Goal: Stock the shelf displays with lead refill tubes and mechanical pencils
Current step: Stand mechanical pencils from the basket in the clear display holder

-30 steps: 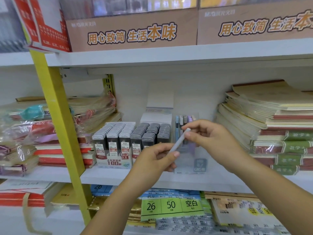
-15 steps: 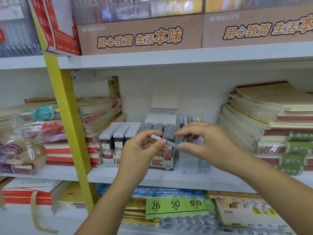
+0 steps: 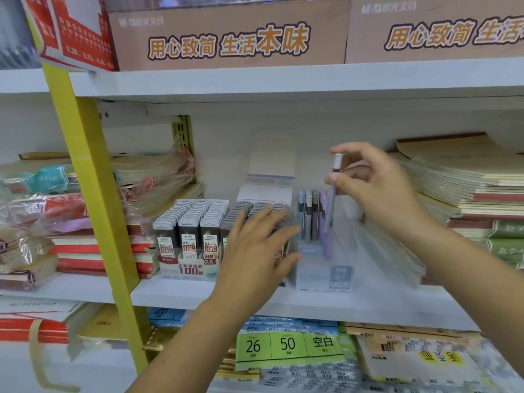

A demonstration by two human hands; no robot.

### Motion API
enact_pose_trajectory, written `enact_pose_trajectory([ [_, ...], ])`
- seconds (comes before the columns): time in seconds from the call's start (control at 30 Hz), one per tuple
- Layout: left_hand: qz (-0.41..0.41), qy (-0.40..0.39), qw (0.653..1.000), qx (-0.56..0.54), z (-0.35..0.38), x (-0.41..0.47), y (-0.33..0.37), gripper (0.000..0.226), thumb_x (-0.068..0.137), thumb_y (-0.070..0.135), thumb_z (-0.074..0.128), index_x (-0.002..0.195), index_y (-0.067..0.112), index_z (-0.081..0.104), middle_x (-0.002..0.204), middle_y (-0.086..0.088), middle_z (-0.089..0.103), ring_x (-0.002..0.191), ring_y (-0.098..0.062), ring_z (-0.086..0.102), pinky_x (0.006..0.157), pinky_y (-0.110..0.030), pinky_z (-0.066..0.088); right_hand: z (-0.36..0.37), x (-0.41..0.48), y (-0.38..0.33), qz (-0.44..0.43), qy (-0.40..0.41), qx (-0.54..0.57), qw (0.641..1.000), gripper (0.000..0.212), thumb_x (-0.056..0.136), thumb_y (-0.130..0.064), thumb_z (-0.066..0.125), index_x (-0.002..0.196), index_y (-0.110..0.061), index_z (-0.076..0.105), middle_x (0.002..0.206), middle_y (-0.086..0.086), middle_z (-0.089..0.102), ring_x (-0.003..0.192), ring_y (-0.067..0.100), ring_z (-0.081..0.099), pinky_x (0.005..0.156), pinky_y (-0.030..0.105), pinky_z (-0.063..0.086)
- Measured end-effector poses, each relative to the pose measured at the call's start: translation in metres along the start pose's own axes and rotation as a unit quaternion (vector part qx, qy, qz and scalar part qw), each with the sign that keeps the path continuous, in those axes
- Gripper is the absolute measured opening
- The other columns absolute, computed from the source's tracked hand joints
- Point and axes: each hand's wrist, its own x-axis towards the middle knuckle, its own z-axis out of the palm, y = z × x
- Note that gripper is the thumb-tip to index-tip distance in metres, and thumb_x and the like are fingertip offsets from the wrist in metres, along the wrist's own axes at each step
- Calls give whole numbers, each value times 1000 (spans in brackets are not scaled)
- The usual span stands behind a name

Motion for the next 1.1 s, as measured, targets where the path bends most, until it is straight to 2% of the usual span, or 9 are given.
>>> enact_pose_trajectory([
  [0.1, 17, -8, 999, 32, 9, -3, -3, 36, 83, 43, 75, 118, 34, 71, 140, 1, 60, 135, -24, 51, 115, -58, 30, 6, 5, 19, -32, 13, -85, 996, 33, 84, -17, 73, 93, -47, 62, 82, -20, 64, 79, -1, 62, 73, 13, 47],
  [0.13, 19, -5, 999, 37, 11, -3, -4, 35, 82, 43, 76, 116, 34, 72, 139, 1, 61, 134, -24, 52, 113, -59, 32, 8, 5, 24, -44, 11, -128, 991, 31, 83, -18, 74, 93, -45, 62, 79, -22, 63, 78, -3, 60, 71, 8, 43],
  [0.23, 27, 12, 999, 36, 14, -2, -7, 36, 79, 42, 79, 114, 35, 72, 139, 1, 61, 130, -24, 55, 111, -60, 35, 15, 3, 34, -76, -9, -232, 970, 26, 81, -19, 75, 101, -34, 67, 81, -22, 56, 84, 1, 52, 73, 11, 37],
  [0.3, 34, 22, 999, 31, 16, -3, -8, 36, 78, 41, 81, 113, 34, 73, 138, 1, 61, 128, -24, 57, 109, -61, 37, 18, 2, 38, -68, -30, -255, 964, 25, 81, -21, 75, 103, -32, 68, 86, -16, 56, 86, 0, 50, 73, 6, 33],
  [0.43, 35, 32, 999, 17, 19, -3, -10, 35, 78, 40, 82, 112, 34, 73, 137, 3, 62, 127, -23, 58, 108, -60, 37, 18, 4, 39, -35, -34, -242, 969, 19, 82, -26, 72, 98, -37, 68, 89, -12, 54, 88, -11, 50, 73, -2, 31],
  [0.6, 34, 37, 999, 10, 21, -3, -12, 35, 78, 40, 82, 111, 33, 73, 137, 3, 61, 127, -23, 57, 109, -59, 36, 19, 6, 33, -36, -39, -249, 967, 16, 83, -25, 72, 97, -33, 70, 90, -7, 56, 84, -7, 53, 74, -2, 32],
  [0.77, 34, 44, 998, 10, 21, -3, -12, 35, 78, 39, 82, 111, 33, 74, 137, 3, 61, 127, -23, 57, 109, -59, 36, 18, 5, 29, -40, -40, -236, 970, 14, 83, -27, 71, 95, -33, 70, 87, -14, 56, 86, -7, 53, 71, -1, 32],
  [0.93, 35, 46, 998, 5, 21, -3, -12, 35, 77, 38, 83, 111, 33, 74, 137, 3, 61, 127, -23, 58, 109, -60, 37, 21, 4, 29, -26, -47, -229, 972, 12, 83, -29, 72, 93, -35, 70, 90, -8, 58, 82, -6, 55, 70, -2, 33],
  [1.1, 33, 48, 998, 8, 22, -3, -12, 35, 76, 38, 84, 109, 33, 75, 137, 3, 62, 126, -23, 58, 108, -59, 37, 21, 5, 25, -33, -66, -236, 969, 16, 82, -27, 73, 91, -38, 65, 79, -15, 60, 84, -6, 53, 69, -1, 32],
])
